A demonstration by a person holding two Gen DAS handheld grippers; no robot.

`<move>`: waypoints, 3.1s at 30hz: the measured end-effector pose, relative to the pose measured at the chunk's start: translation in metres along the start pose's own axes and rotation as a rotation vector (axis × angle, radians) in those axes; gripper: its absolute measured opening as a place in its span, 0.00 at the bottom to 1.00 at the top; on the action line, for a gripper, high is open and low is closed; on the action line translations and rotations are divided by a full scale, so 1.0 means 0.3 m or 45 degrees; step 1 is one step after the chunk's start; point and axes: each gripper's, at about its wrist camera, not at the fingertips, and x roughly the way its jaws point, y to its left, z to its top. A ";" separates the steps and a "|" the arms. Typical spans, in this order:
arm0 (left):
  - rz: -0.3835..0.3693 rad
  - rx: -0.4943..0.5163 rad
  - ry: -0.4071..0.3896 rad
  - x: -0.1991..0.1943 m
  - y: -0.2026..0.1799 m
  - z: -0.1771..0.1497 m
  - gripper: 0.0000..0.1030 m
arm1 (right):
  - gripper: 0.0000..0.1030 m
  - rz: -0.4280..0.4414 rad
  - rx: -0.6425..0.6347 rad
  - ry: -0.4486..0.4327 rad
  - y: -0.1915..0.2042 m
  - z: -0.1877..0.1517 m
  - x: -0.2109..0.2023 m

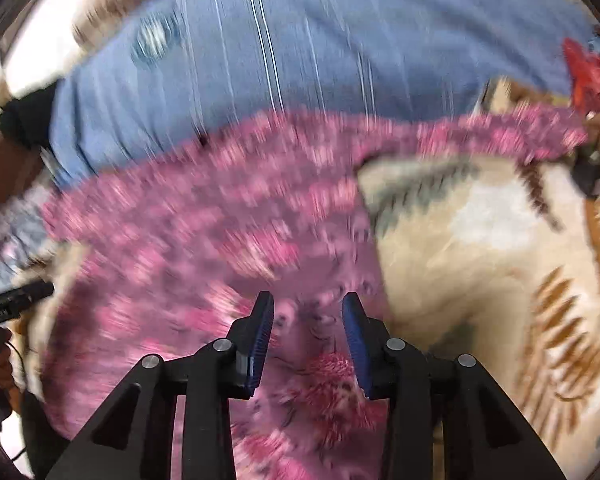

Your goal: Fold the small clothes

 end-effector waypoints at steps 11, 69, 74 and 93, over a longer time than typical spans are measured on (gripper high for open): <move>0.008 -0.044 -0.060 0.084 0.030 -0.050 1.00 | 0.43 -0.109 0.778 -0.411 -0.715 0.287 -0.161; -0.443 -0.595 -0.094 0.232 0.516 0.311 0.99 | 0.43 0.447 0.046 0.210 0.877 0.411 0.523; -0.554 -0.592 -0.060 0.254 0.481 0.311 0.99 | 0.52 0.536 -0.003 0.192 0.777 0.313 0.376; -0.365 -0.639 0.055 0.334 0.368 0.412 0.28 | 0.03 0.557 1.003 -0.282 -0.156 0.367 0.282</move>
